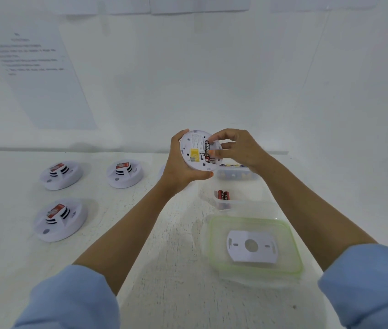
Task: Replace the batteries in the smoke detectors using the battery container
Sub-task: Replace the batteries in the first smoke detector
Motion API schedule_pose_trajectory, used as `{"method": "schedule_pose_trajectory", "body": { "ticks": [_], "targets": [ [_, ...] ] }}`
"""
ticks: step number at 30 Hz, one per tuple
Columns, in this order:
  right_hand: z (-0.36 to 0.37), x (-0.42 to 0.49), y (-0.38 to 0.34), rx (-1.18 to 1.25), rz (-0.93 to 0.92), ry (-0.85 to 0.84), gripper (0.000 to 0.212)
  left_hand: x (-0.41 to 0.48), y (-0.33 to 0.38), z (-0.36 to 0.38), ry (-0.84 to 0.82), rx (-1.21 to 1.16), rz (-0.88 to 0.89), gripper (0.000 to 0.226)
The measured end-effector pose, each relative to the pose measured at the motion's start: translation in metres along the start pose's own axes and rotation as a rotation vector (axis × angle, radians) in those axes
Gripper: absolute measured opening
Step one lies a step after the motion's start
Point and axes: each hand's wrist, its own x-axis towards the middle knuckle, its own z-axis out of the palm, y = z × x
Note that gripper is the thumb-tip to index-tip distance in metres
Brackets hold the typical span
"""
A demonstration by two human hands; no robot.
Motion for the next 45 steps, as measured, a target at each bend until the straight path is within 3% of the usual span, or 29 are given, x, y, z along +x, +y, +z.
{"method": "schedule_pose_trajectory", "body": {
  "ticks": [4,7,11,16,20,25,28,34,36,40,45],
  "targets": [
    [-0.009,0.025,0.013,0.063,0.158,0.097,0.022,0.006,-0.004,-0.009,0.051,0.010,-0.003,0.099],
    [-0.006,0.046,0.036,-0.293,0.272,0.005,0.028,0.011,-0.010,-0.014,0.078,0.030,-0.017,0.100],
    [0.006,0.067,0.051,-0.668,0.282,-0.141,0.037,0.017,-0.021,-0.017,0.064,0.072,-0.027,0.101],
    [0.017,0.085,0.057,-0.855,0.365,-0.297,0.038,0.022,-0.032,-0.017,0.047,0.109,-0.033,0.102],
    [0.018,0.091,0.064,-0.917,0.355,-0.282,0.025,0.024,-0.038,-0.016,0.046,0.117,-0.032,0.102],
    [0.017,0.085,0.062,-0.833,0.225,-0.224,0.011,0.025,-0.035,-0.013,0.038,0.101,-0.037,0.102],
    [0.016,0.076,0.058,-0.689,0.154,-0.148,0.014,0.023,-0.034,-0.010,0.034,0.089,-0.038,0.102],
    [-0.012,0.057,0.024,-0.219,0.011,0.263,0.021,0.014,-0.028,-0.010,0.029,0.074,-0.029,0.104],
    [-0.019,0.049,0.009,-0.107,-0.047,0.313,0.020,0.011,-0.025,-0.010,0.028,0.057,-0.024,0.103],
    [-0.016,0.029,-0.009,-0.124,-0.091,0.179,0.018,0.006,-0.016,-0.006,0.025,0.023,0.004,0.102],
    [-0.002,0.011,-0.011,-0.352,-0.137,0.186,0.021,-0.001,-0.007,-0.002,0.016,-0.003,0.011,0.105]
  ]
}}
